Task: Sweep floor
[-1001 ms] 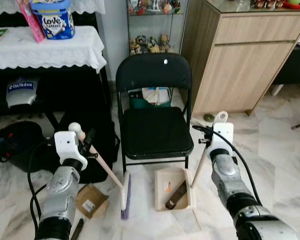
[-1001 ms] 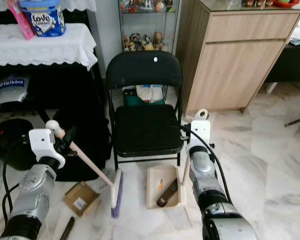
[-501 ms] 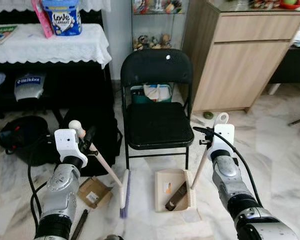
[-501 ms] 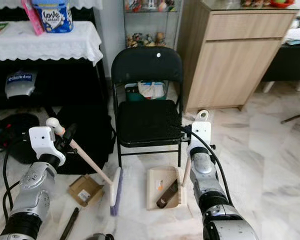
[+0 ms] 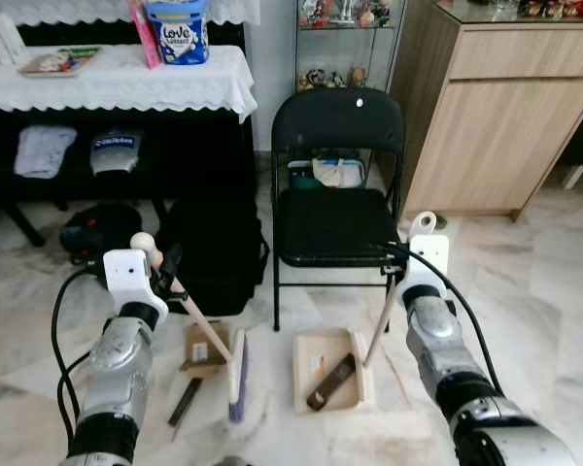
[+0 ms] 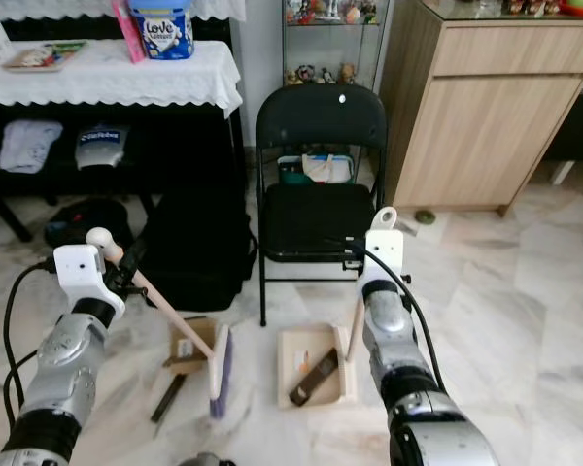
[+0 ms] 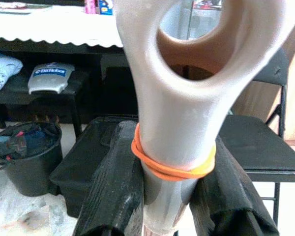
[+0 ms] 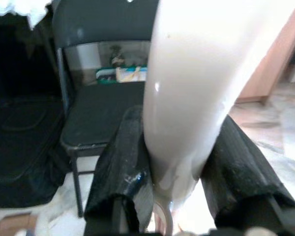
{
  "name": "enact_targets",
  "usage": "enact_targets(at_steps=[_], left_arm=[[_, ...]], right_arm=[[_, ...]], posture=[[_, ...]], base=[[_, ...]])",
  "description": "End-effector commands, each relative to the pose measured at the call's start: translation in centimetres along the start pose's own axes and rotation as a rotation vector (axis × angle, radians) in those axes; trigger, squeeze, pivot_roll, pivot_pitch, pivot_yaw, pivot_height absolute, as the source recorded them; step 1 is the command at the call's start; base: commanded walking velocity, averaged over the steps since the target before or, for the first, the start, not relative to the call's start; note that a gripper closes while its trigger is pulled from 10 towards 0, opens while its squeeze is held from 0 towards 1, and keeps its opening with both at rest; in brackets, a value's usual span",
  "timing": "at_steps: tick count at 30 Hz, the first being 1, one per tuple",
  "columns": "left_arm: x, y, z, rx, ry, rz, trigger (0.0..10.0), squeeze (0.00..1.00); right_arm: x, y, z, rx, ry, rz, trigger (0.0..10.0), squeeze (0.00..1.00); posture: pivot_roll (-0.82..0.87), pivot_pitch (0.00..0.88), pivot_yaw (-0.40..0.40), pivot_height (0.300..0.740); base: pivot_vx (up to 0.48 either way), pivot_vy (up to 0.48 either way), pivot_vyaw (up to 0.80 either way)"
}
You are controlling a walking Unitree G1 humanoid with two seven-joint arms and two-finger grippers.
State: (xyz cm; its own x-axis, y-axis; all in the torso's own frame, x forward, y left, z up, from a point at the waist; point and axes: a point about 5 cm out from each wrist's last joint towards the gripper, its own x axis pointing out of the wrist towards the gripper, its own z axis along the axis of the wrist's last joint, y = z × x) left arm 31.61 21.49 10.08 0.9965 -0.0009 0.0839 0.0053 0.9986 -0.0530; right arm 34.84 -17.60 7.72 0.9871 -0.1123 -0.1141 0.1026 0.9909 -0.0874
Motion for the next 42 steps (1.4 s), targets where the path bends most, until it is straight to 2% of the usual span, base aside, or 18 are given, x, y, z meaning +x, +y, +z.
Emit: enact_targets(at_steps=[1, 13, 22, 27, 28, 32, 35, 37, 38, 40, 42], left_arm=[[0.7, -0.2, 1.3, 0.012, -0.064, -0.011, 10.0, 0.00], [1.2, -0.8, 1.4, 0.013, -0.079, -0.013, 10.0, 0.00], [0.8, -0.7, 1.0, 0.022, -0.081, 0.006, 10.0, 0.00], [0.0, -1.5, 0.6, 0.058, -0.088, -0.008, 10.0, 0.00], [-0.4, -1.5, 0.4, 0.058, -0.088, 0.006, 10.0, 0.00], [-1.3, -1.1, -0.4, 0.057, -0.067, 0.038, 10.0, 0.00], [-1.1, -1.4, 0.1, 0.072, -0.077, 0.015, 10.0, 0.00], [-0.9, -1.2, 0.3, 0.087, -0.084, 0.008, 10.0, 0.00], [-0.7, -0.4, 0.4, 0.103, -0.085, 0.037, 10.0, 0.00], [-0.7, -0.1, 0.4, 0.106, -0.086, 0.045, 10.0, 0.00], [-0.1, 0.7, 1.0, 0.107, -0.099, 0.086, 10.0, 0.00]], right_arm=[[0.6, 0.1, 2.3, 0.012, -0.113, 0.010, 10.0, 0.00], [0.7, 0.8, 3.2, 0.050, -0.166, 0.050, 10.0, 0.00], [0.3, 0.2, 2.6, 0.063, -0.170, 0.057, 10.0, 0.00], [-0.1, -1.4, 2.8, 0.056, -0.219, 0.053, 10.0, 0.00], [-0.2, -2.1, 2.8, 0.051, -0.227, 0.050, 10.0, 0.00], [-0.3, -3.2, 2.5, 0.037, -0.211, 0.040, 10.0, 0.00], [0.1, -3.9, 3.2, 0.039, -0.224, 0.022, 10.0, 0.00], [0.3, -3.8, 3.5, 0.046, -0.226, 0.015, 10.0, 0.00], [0.5, -3.4, 3.7, 0.070, -0.222, 0.015, 10.0, 0.00], [0.5, -3.2, 3.7, 0.076, -0.221, 0.015, 10.0, 0.00], [0.9, -2.2, 4.2, 0.093, -0.222, 0.039, 10.0, 0.00]], posture=[[0.03, 0.000, 0.003, 0.740], [0.02, 0.000, 0.017, 0.740], [0.02, 0.000, 0.015, 0.740], [0.03, 0.000, -0.015, 0.740], [0.03, 0.000, -0.026, 0.740], [0.04, 0.000, -0.027, 0.740], [0.07, 0.000, -0.019, 0.740], [0.07, 0.000, -0.033, 0.740], [0.06, 0.000, -0.041, 0.740], [0.06, 0.000, -0.041, 0.740], [0.04, 0.000, -0.058, 0.740]], base=[[0.000, 0.000, 0.69], [0.000, 0.000, 0.79], [0.000, 0.000, 0.80], [0.000, 0.000, 0.80], [0.000, 0.000, 0.80], [0.000, 0.000, 0.80], [0.000, 0.000, 0.80], [0.000, 0.000, 0.80], [0.000, 0.000, 0.80], [0.000, 0.000, 0.80], [0.000, 0.000, 0.80]])
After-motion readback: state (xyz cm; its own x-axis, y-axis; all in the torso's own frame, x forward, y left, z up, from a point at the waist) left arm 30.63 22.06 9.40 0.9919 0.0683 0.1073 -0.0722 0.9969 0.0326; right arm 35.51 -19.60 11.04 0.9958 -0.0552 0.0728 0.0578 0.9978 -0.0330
